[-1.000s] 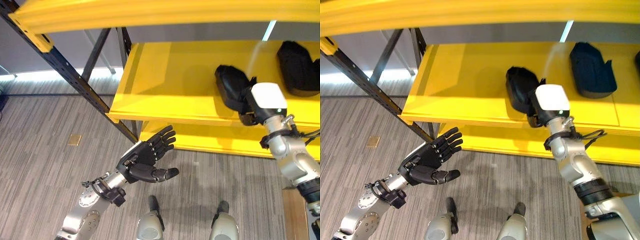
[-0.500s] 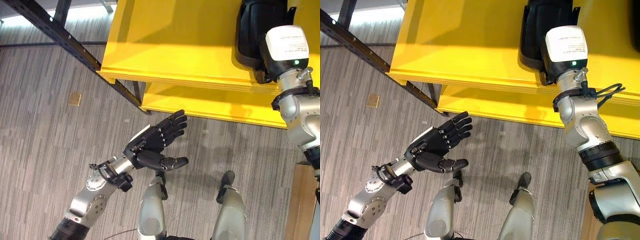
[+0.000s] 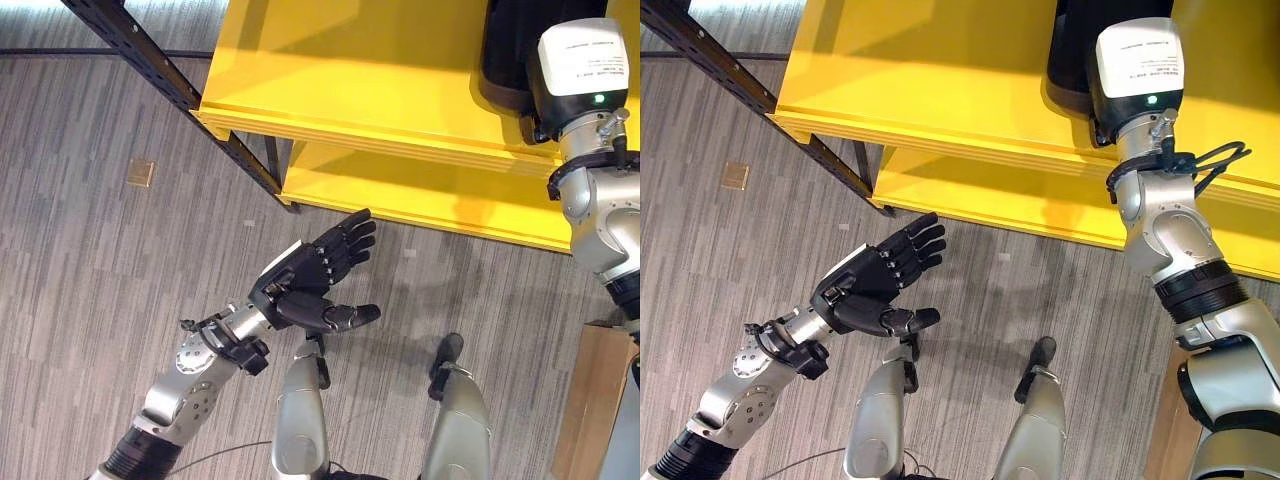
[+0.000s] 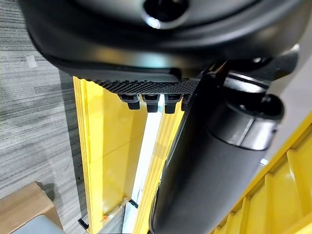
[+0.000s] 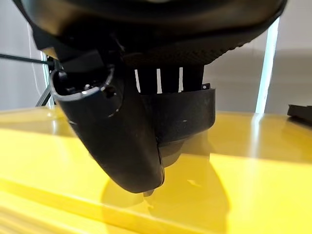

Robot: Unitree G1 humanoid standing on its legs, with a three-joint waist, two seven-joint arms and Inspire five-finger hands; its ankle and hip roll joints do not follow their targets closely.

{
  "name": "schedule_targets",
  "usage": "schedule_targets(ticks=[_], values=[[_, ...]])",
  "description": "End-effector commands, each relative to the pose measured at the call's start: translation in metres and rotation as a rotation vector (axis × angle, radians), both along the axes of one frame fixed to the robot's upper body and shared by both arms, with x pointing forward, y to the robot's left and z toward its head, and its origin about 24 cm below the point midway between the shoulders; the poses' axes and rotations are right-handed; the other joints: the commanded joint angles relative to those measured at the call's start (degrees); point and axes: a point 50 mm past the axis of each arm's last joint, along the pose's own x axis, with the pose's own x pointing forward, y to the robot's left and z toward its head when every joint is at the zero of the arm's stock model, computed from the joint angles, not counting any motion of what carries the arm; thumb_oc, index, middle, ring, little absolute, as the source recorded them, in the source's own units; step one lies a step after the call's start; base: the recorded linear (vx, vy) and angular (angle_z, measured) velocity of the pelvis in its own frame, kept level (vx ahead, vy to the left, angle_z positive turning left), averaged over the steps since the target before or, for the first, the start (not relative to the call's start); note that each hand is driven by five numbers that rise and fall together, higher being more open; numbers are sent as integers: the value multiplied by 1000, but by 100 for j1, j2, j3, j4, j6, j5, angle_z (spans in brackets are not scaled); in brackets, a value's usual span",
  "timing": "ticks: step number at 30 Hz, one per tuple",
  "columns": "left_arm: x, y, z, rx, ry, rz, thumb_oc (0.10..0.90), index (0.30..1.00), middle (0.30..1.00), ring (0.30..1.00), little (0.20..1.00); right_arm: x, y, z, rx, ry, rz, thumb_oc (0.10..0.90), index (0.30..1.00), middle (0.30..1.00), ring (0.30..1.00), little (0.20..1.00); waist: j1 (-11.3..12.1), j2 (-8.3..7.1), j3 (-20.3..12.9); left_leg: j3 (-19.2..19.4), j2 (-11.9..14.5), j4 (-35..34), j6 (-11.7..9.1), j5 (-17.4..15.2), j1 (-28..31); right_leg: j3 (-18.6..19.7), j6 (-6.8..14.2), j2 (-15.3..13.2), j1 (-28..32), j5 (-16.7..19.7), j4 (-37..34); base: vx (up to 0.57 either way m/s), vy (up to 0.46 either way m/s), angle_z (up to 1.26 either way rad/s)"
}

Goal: Move parts from the plastic box to the shelf.

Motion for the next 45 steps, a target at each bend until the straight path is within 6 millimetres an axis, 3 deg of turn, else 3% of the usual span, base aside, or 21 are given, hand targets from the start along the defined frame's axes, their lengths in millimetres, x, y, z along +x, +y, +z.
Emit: schedule_targets(ticks=[1,10,18,30,43,44,45], values=[[-10,-15,39,-73,-180,-112,900,1000,1000,1000,1000,-11,11,73,-41,-255,-12,400,300,300,300,300,362,-206,-74,-310,-99,-69,124,-240,-88,-405,-283,335,141,-914,696,32,-35,-1],[-10,-12,38,-41,-175,-144,900,1000,1000,1000,1000,-10,-9,88,-38,-280,-111,400,300,300,300,300,467,-288,-74,-350,-38,-85,102,-202,-33,-507,-329,383,229,-958,751,42,-37,2],[-15,-8,34,-33,-165,-156,900,1000,1000,1000,1000,-16,-13,105,-43,-303,-118,400,300,300,300,300,528,-366,-74,-383,7,-12,86,-245,113,-574,-398,450,401,-1068,843,76,-18,2],[-18,-3,23,-25,-100,-174,900,1000,1000,1000,1000,-17,-25,109,-21,-301,-148,400,300,300,300,300,664,-442,-105,-548,77,69,53,-258,393,-678,-520,566,758,-1249,1043,91,-29,2],[-18,1,22,6,-126,-172,900,1000,1000,1000,1000,-11,-33,94,-50,-222,-200,400,300,300,300,300,654,-415,-74,-556,72,75,64,-229,312,-662,-492,546,675,-1247,1096,9,-7,-1],[-18,0,22,7,-128,-177,900,1000,1000,1000,1000,-9,-35,89,-42,-200,-212,547,506,506,506,506,643,-407,-74,-542,66,84,67,-234,297,-646,-481,528,656,-1238,1085,0,0,0],[-18,0,22,6,-129,-178,900,1000,1000,1000,1000,-8,-36,87,-42,-192,-216,618,605,605,605,605,642,-398,-74,-542,64,93,71,-238,285,-644,-481,521,647,-1235,1085,0,0,0]])
